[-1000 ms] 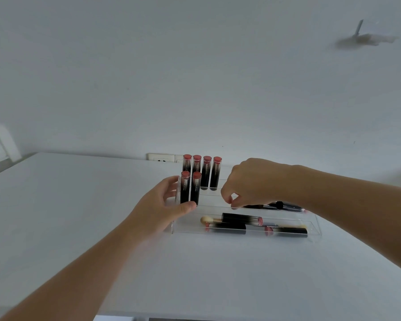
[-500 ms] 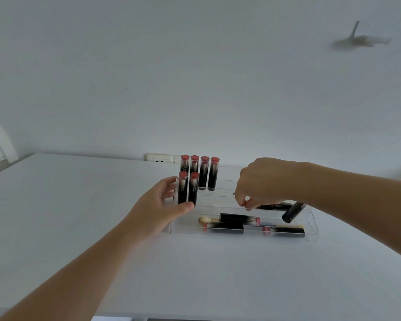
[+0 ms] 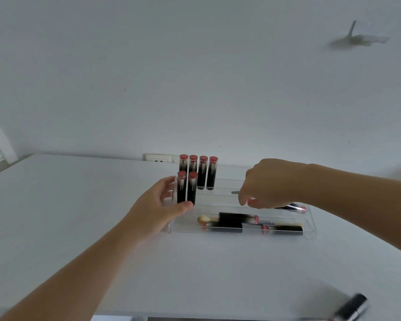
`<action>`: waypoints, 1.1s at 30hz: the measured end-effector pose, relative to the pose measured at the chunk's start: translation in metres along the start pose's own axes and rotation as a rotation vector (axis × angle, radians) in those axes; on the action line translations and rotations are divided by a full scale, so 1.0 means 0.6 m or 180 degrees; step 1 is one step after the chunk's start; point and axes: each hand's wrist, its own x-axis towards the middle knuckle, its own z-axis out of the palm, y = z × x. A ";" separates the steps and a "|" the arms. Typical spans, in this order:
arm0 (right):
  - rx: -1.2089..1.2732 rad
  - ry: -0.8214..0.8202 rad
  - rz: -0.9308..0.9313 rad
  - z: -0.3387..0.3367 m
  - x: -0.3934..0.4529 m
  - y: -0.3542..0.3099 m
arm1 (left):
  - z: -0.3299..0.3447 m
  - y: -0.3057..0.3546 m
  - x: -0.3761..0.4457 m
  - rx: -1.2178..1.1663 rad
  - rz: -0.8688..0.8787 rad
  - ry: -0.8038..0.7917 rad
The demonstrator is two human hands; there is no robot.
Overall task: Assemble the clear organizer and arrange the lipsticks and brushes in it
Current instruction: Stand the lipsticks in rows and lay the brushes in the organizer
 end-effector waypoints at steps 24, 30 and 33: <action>0.1966 0.3386 0.1604 0.095 -0.160 -0.017 | 0.001 0.006 -0.001 0.0047 0.0062 0.0032; 0.2068 0.3606 0.1557 0.094 -0.129 -0.015 | 0.001 0.002 0.001 0.0046 0.0091 0.0022; 0.2129 0.3536 0.1491 0.101 -0.119 -0.024 | 0.001 -0.001 0.002 0.0161 0.0096 0.0057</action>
